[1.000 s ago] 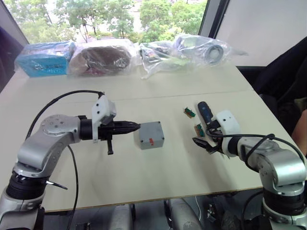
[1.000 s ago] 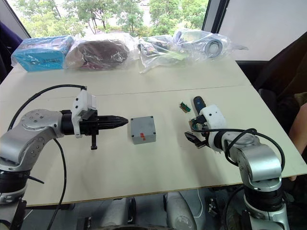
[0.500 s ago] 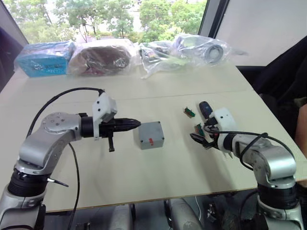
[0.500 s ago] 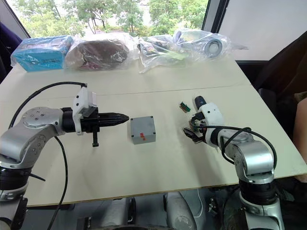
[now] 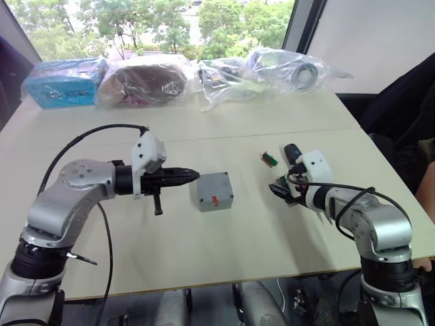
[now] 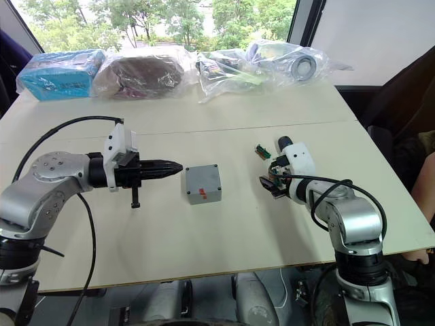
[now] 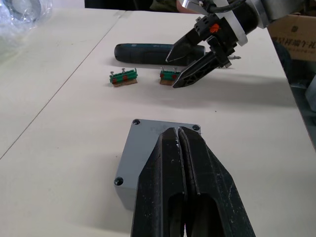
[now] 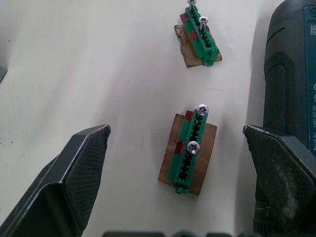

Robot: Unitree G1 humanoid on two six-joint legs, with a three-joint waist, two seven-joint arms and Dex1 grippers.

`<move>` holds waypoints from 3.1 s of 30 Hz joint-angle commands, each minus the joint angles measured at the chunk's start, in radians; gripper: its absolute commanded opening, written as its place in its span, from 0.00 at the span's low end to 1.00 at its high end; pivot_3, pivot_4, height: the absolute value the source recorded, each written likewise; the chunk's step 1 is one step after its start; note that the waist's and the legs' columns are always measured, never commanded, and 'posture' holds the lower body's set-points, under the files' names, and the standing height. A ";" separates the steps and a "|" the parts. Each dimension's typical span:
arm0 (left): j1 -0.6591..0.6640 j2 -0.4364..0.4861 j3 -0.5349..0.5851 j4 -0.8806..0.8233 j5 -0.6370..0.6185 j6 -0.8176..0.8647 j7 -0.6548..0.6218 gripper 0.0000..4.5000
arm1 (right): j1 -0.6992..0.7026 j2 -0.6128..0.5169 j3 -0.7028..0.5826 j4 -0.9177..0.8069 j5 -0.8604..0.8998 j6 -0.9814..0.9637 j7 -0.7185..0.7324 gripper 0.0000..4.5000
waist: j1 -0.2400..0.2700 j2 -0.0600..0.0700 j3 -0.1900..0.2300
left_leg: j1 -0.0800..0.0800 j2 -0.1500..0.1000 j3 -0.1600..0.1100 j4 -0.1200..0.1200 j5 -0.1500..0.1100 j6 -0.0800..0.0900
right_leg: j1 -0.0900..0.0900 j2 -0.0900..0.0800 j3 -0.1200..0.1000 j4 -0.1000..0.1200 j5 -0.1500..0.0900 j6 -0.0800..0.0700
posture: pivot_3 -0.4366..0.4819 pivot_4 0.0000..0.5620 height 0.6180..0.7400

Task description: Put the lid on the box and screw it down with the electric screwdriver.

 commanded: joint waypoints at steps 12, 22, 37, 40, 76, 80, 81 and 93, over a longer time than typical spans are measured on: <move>-0.014 0.011 0.007 -0.022 0.010 -0.016 0.007 0.00 | -0.003 -0.011 0.003 -0.010 0.010 -0.009 -0.008 0.54 | 0.000 0.000 0.000 | 0.000 0.000 0.000 0.000 0.000 0.000 | 0.000 0.000 0.000 0.000 0.000 0.000 | 0.48 0.27 1.00; -0.020 0.003 0.003 -0.013 0.018 -0.024 0.005 0.00 | -0.011 -0.023 -0.008 -0.020 0.018 -0.001 -0.002 0.01 | 0.000 0.000 0.000 | 0.000 0.000 0.000 0.000 0.000 0.000 | 0.000 0.000 0.000 0.000 0.000 0.000 | 0.48 0.27 1.00; -0.001 0.012 0.013 -0.034 0.012 -0.017 0.004 0.00 | -0.049 -0.053 -0.030 -0.074 0.096 0.041 0.032 0.01 | 0.000 0.000 0.000 | 0.000 0.000 0.000 0.000 0.000 0.000 | 0.000 0.000 0.000 0.000 0.000 0.000 | 0.48 0.27 1.00; 0.008 0.018 0.016 -0.041 0.010 -0.015 0.004 0.00 | -0.058 -0.096 -0.041 -0.099 0.111 0.053 0.049 0.01 | 0.000 0.000 0.000 | -0.001 0.000 0.000 0.000 0.000 0.000 | 0.000 0.000 0.000 0.000 0.000 0.000 | 0.48 0.27 1.00; 0.127 0.013 -0.004 -0.042 0.040 -0.058 0.039 0.00 | -0.417 0.027 0.309 0.181 0.161 -0.135 0.206 0.01 | 0.000 0.002 0.004 | -0.009 0.000 -0.001 0.001 0.000 0.000 | -0.009 0.000 -0.001 0.001 0.003 -0.003 | 0.48 0.27 1.00; 0.122 0.014 0.004 -0.049 0.032 -0.057 0.046 0.00 | -0.418 0.020 0.292 0.160 0.168 -0.121 0.210 0.01 | 0.000 0.002 0.004 | -0.009 0.000 -0.001 0.001 0.000 0.000 | -0.009 0.000 -0.001 0.001 0.003 -0.002 | 0.48 0.27 1.00; 0.119 0.013 0.006 -0.049 0.030 -0.058 0.047 0.00 | -0.419 0.020 0.290 0.157 0.169 -0.119 0.210 0.01 | 0.000 0.002 0.004 | -0.009 0.000 -0.001 0.001 0.000 0.000 | -0.009 0.000 -0.001 0.001 0.003 -0.002 | 0.48 0.27 1.00; 0.103 -0.006 -0.023 -0.037 0.043 -0.066 0.056 0.00 | -0.398 0.020 0.281 0.131 0.160 -0.107 0.200 0.01 | 0.000 0.002 0.004 | -0.009 0.000 -0.001 0.001 0.000 0.000 | -0.009 0.000 -0.001 0.001 0.004 -0.001 | 0.48 0.27 1.00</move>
